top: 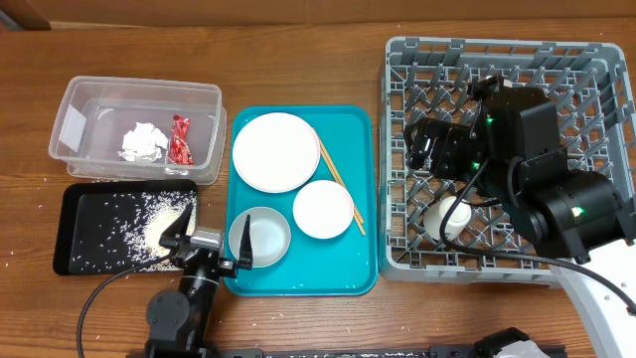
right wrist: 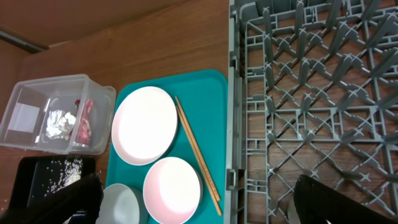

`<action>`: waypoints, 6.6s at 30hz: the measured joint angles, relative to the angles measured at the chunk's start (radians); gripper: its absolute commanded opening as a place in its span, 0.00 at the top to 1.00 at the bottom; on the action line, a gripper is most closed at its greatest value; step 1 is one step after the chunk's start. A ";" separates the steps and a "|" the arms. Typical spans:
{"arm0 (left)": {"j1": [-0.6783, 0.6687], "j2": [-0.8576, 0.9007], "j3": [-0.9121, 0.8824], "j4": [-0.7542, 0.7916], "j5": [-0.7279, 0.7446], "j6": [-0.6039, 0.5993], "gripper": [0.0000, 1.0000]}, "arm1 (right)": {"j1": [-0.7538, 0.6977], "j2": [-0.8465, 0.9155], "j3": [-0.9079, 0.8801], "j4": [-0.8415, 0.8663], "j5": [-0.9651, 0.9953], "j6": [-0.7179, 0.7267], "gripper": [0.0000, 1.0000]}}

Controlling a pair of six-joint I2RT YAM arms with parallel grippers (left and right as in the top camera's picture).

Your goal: Sort waste into correct bins and load items into the dishwasher

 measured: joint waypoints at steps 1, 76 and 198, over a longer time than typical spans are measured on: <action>0.002 0.000 -0.009 0.000 0.000 0.000 0.00 | 0.000 0.000 0.000 0.000 0.000 0.000 0.00; 0.002 -0.001 -0.015 0.003 -0.003 0.000 0.00 | 0.338 0.417 -0.108 0.050 0.304 0.206 0.96; 0.002 -0.001 -0.015 0.004 -0.003 0.000 0.00 | 0.378 0.381 0.010 -0.141 0.594 0.216 0.96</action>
